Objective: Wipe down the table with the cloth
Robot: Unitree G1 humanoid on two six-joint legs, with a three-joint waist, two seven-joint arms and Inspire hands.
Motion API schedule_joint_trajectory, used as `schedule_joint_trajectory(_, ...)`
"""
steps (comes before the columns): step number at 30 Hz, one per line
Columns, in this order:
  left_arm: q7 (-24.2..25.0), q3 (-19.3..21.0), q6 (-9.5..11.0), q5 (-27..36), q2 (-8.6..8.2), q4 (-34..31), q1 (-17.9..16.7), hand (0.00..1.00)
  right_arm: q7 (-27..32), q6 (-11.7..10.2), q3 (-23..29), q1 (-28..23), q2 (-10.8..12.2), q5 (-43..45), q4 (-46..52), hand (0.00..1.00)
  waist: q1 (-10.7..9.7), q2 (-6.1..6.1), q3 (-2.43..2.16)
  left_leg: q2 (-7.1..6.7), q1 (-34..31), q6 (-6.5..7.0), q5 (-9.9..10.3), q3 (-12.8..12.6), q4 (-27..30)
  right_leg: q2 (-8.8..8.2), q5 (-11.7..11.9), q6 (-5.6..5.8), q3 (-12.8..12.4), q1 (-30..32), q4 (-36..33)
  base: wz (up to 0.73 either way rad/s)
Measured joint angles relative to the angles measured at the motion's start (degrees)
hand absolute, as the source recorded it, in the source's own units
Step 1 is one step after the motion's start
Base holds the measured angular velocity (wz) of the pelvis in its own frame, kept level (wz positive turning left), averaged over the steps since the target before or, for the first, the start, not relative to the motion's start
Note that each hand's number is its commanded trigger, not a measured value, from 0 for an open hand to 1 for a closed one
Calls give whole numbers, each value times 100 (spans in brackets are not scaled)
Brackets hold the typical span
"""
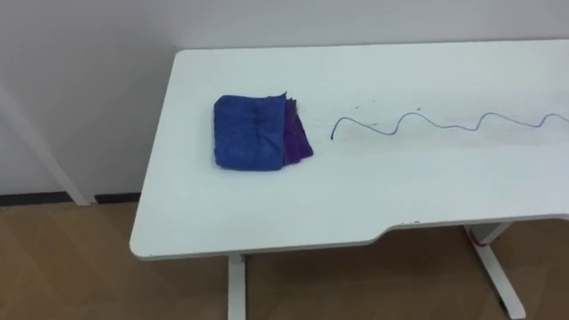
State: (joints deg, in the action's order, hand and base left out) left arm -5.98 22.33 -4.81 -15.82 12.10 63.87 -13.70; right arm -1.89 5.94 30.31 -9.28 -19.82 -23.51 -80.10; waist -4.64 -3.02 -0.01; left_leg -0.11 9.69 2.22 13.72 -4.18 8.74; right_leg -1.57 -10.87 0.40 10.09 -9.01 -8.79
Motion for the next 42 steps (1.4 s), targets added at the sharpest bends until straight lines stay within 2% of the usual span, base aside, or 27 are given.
schedule_joint_trajectory(1, 0, 2, -8, 2, 50, -38, 9, 0, 100, 6, 90, 48, -117, -5, 6, 0, -11, -7, 7, -1, 0, 1, 0, -7, 2, 7, 1, 0, -10, 0, -1, -5)
schedule_joint_trajectory(2, -7, -4, -16, 3, 134, -168, 16, 0, 322, 1, 155, 163, -330, -21, 23, 0, -25, -41, 14, -3, -1, 3, -2, -18, 2, 14, 3, -1, -38, 6, -17, -11)
schedule_joint_trajectory(3, -7, -7, -11, 20, 205, -247, 64, 0, 564, 1, 159, 309, -501, 9, 72, 0, -31, -113, 7, -2, -3, 3, -2, -31, 4, 15, 2, -1, -44, 40, -44, -10)
schedule_joint_trajectory(4, -8, -13, -7, 24, 235, -263, 77, 0, 680, 0, 161, 364, -554, 23, 177, 0, -30, -109, 19, -2, -10, 3, -2, -35, 2, 15, 1, -1, -40, 63, -52, -9)
schedule_joint_trajectory(7, -9, -186, -3, 48, 271, -315, 203, 0, 1133, -17, 30, 793, -728, 396, 716, 0, -24, -216, 30, -6, -60, 8, -5, -84, 2, 5, 0, 1, -57, 127, -97, -9)
schedule_joint_trajectory(9, -4, -371, -3, 51, 271, -322, 350, 0, 1471, -31, 15, 1210, -752, 732, 1139, 0, -15, -287, 7, -1, -140, 12, -8, -119, 53, 7, 2, 2, -64, 240, -119, -2)
schedule_joint_trajectory(10, -4, -410, -3, 50, 271, -325, 372, 0, 1548, -37, 10, 1301, -753, 829, 1236, 0, -5, -273, -4, 6, -153, 12, -8, -144, 54, 9, 2, 3, -63, 267, -130, -8)
schedule_joint_trajectory(11, 3, -465, -2, 51, 258, -345, 401, 0, 1681, -15, -45, 1429, -749, 1065, 1602, 0, 47, -330, -21, 25, -151, 11, -8, -203, 51, 17, 2, 2, -81, 306, -185, -12)
schedule_joint_trajectory(12, 17, -514, -4, 50, 243, -351, 378, 0, 1791, -18, -184, 1528, -749, 1295, 2130, 0, 67, -309, 9, 25, -155, 11, -8, -189, 54, 20, 2, 2, -72, 311, -187, -12)
schedule_joint_trajectory(16, 18, -804, -14, 50, 244, -663, 245, 0, 2141, -43, -754, 1581, -747, 2065, 4088, 0, 67, -264, 1, 26, -171, 9, -9, -168, 62, 21, 2, 2, -58, 330, -177, -1)
schedule_joint_trajectory(18, 16, -824, 5, 55, 223, -718, 302, 0, 2203, -139, -1074, 1585, -740, 2877, 5125, 0, 176, -227, 17, 32, -151, 7, -11, -168, 61, 25, 2, 2, -48, 315, -171, 0)
schedule_joint_trajectory(22, 15, -1038, 5, 54, 154, -762, 399, 0, 2276, -161, -1304, 1661, -707, 3783, 6291, 0, 364, -152, -20, 32, -143, 5, -12, -142, 59, 17, 2, 2, 5, 298, -175, 3)
schedule_joint_trajectory(24, 11, -1154, -46, 55, 110, -755, 373, 0, 2332, -154, -1583, 1900, -701, 4245, 6759, 0, 509, -113, -11, 31, -115, 5, -12, -119, 51, 18, 2, 2, 19, 272, -169, -3)
schedule_joint_trajectory(26, 11, -1220, -114, 55, 67, -758, 397, 0, 2368, -146, -1806, 2122, -699, 4444, 6944, 0, 508, -106, -9, 22, -137, 5, -12, 22, 51, 4, 2, 2, 149, 237, -163, 28)
schedule_joint_trajectory(31, 103, -1378, -244, 50, 10, -773, 516, 0, 2400, -75, -2397, 2745, -670, 5192, 7266, 0, 680, -122, -20, 23, -298, 5, -12, 120, 69, -1, 2, 2, 284, 347, -166, 15)
schedule_joint_trajectory(34, 162, -1800, -299, 155, 29, -770, 644, 0, 2313, 10, -3023, 2843, -659, 5362, 7394, 0, 849, -125, -17, 21, -283, 2, -15, 210, 72, 6, 2, 2, 285, 316, -162, 12)
schedule_joint_trajectory(36, 266, -1913, -288, 168, -34, -770, 835, 0, 2089, 46, -3380, 2850, -506, 5859, 7398, 0, 1020, -149, -12, 23, -295, -3, -19, 277, 72, 9, 1, 1, 311, 318, -162, 9)
schedule_joint_trajectory(39, 411, -1912, -284, 163, -32, -780, 1001, 0, 1797, 46, -3621, 2871, -283, 6500, 7406, 0, 1171, -176, -12, 26, -366, -5, -20, 303, 74, -3, 2, 1, 426, 354, -117, 10)
schedule_joint_trajectory(42, 445, -1933, -279, 183, -19, -786, 1090, 0, 1650, 113, -3987, 2970, -231, 6821, 7406, 0, 1342, -190, -9, 17, -480, -7, -22, 302, 77, 1, 2, 1, 421, 448, -86, -4)
